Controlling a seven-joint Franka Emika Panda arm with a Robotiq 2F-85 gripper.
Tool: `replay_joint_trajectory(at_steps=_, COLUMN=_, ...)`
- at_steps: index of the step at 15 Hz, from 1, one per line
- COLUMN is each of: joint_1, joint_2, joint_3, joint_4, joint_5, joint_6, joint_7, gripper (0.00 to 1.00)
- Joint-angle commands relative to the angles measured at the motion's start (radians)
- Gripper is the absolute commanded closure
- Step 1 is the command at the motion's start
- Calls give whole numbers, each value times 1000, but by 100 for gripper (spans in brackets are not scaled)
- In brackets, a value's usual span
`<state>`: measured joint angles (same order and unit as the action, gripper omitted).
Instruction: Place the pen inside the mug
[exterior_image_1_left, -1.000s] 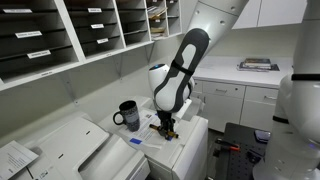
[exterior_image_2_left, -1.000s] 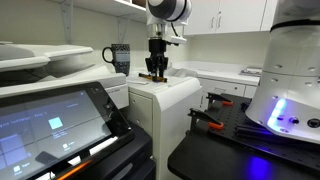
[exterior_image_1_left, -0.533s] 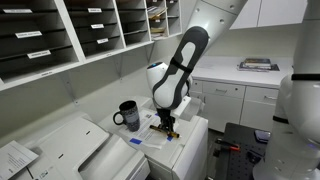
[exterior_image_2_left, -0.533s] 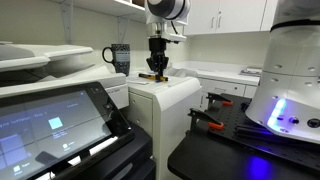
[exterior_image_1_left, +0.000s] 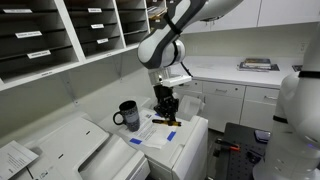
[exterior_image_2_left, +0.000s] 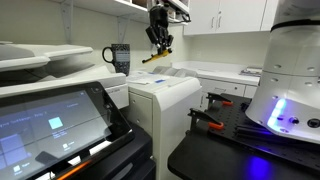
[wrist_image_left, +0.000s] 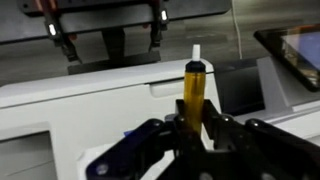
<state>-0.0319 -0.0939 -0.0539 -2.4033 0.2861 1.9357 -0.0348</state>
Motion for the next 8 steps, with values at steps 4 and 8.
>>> replay_joint_trajectory(at_steps=4, joint_1=-47, joint_2=19, joint_3=-63, joint_4=102, joint_5=251, joint_6=-258, joint_7=11, gripper=95)
replay_joint_trajectory(at_steps=8, joint_1=-72, joint_2=55, joint_3=-92, joint_4=132, joint_5=436, joint_6=-331, joint_7=8, gripper=95)
